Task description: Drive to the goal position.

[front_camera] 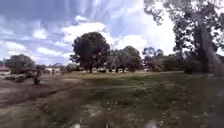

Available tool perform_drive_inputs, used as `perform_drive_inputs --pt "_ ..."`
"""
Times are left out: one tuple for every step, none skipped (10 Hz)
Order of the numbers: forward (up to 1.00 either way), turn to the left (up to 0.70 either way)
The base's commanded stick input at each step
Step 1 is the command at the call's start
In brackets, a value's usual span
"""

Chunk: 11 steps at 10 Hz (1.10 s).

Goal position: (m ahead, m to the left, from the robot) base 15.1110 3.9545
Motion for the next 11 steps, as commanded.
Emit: perform_drive_inputs --pt "0.7 0.0" --pt "0.7 0.0" --pt "0.7 0.0" --pt "0.7 0.0" --pt "0.7 0.0" --pt "0.7 0.0" --pt "0.7 0.0" --pt "0.7 0.0" --pt "0.7 0.0" --pt "0.7 0.0" --pt "0.7 0.0"
